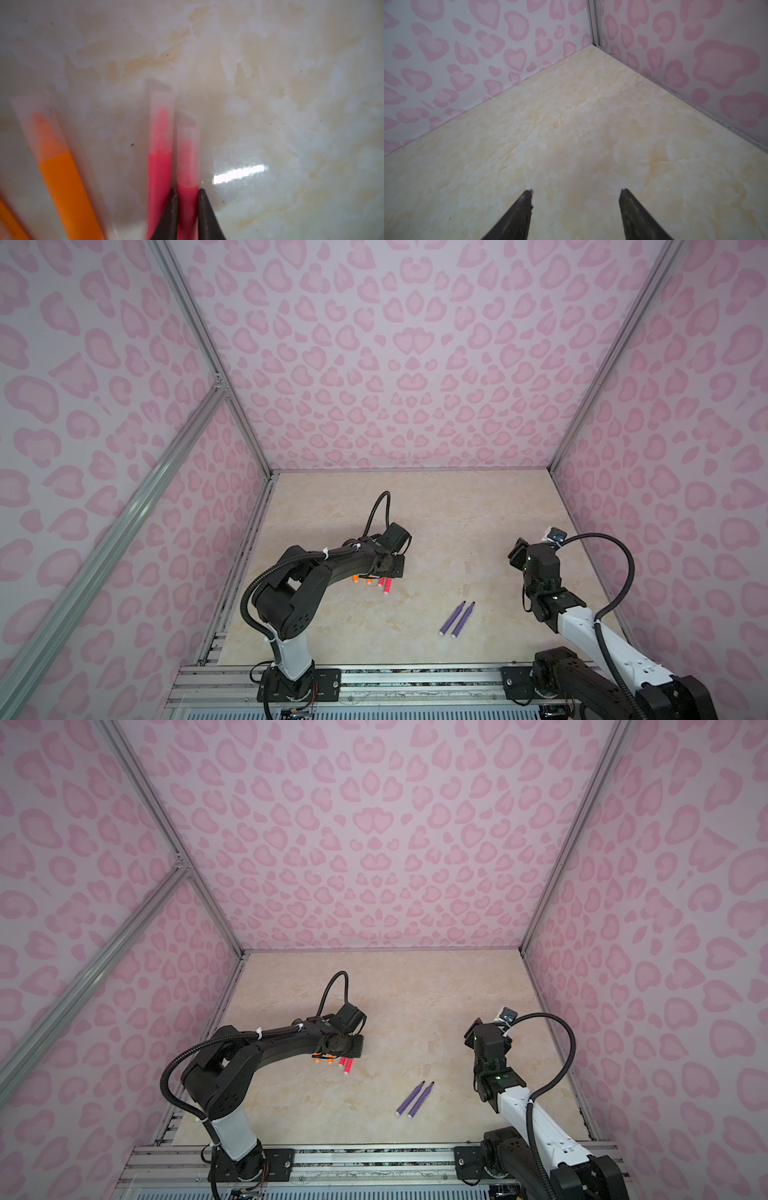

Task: Insert the pens into the pen caps
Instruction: 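Lower the capped pink marker beside the other pink marker and release it, then move the open left gripper over the two purple markers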

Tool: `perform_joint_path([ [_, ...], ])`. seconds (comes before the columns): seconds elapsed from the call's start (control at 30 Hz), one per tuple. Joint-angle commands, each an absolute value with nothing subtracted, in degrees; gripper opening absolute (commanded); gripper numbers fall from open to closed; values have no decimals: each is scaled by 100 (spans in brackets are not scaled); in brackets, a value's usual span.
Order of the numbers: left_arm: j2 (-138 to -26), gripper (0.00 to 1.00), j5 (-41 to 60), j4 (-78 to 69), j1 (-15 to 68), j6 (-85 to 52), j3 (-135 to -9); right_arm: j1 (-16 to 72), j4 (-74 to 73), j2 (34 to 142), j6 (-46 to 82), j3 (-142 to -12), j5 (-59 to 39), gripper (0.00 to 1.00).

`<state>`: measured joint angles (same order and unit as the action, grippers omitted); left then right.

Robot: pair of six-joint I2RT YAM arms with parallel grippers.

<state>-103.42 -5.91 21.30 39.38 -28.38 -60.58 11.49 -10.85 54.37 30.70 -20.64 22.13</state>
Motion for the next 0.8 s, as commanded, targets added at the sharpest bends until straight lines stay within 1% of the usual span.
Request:
perform_joint_path([
  [0.0,-10319,14,-798,2352,3920,-2892,-6064,1138,-1195,5422,3103,-2007,2232,68],
  [0.27,-10240,16,-778,2289,3909,-2927,-6022,1124,-1182,5429,3112,-2004,2197,67],
  [0.43,-10046,25,-756,2160,3908,-2894,-5907,1116,-1209,5438,3119,-1991,2187,68],
  [0.67,-9635,35,-558,1871,4052,-2662,-5703,1106,-1217,5476,3122,-2004,2180,67],
  [0.77,-9333,35,-860,1803,4295,-2490,-5648,1107,-1239,5545,3125,-2032,2163,67],
])
